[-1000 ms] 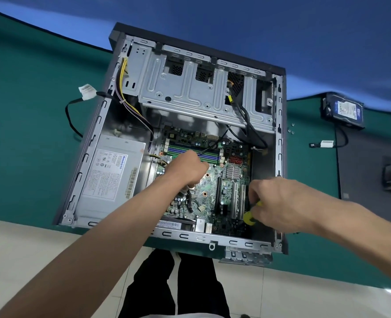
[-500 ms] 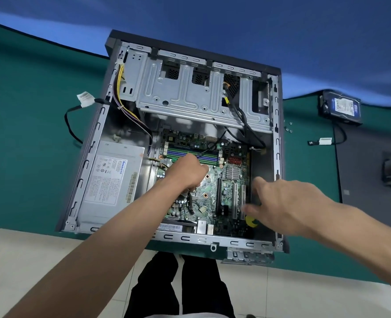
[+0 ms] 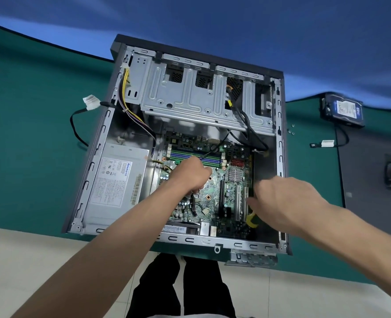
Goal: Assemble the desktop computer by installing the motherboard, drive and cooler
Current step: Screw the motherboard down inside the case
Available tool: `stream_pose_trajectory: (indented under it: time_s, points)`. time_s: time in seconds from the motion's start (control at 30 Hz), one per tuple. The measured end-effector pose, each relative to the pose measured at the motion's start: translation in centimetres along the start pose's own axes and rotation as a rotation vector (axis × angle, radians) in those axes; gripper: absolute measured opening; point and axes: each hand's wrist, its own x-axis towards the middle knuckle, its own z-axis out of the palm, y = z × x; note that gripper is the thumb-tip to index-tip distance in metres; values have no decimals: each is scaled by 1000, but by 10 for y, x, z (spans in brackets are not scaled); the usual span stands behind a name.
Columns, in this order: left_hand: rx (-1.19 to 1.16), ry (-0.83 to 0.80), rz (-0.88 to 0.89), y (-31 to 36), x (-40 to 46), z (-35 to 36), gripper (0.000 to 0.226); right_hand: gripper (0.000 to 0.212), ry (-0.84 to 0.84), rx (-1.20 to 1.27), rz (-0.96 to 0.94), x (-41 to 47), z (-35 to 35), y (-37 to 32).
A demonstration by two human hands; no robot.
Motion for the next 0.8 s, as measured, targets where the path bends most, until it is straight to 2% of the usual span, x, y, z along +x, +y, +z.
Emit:
stream_pose_trajectory:
  time_s: [0.1,0.17,0.23,0.3,0.37,0.47,0.53,0.67,0.73,0.8]
  points:
    - [8,-4,4,0,1,1,29,28,-113,2,-16,-2,-3,-1]
    - [8,-7,4,0,1,1,29,17,-42,-21,-20,0,-1,0]
    - [-8,-19,-4,0,2,1,31,31,2,-32,51,0,-2,0]
    - [-43,-36,-19,0,2,1,33,38,-58,-17,79,-1,-3,1]
    - [-69,-41,-31,-1,1,1,32,29,-117,-23,42,-2,-2,0]
    - [-81,-45,-42,-1,3,1,28,11,-41,-67,7,-3,3,-2]
    - [-91,-57,-54,-2,4,1,26,20,-17,-83,48,-3,3,-5]
    - [-148,-67,-68,-4,6,0,19,20,-177,-37,-1,-5,-1,-3]
    - [-171,-69,-69,-5,7,0,16,9,-117,-58,-18,-5,3,-3]
    - [-173,-69,-65,-5,7,0,16,12,-21,-58,22,-5,6,-6]
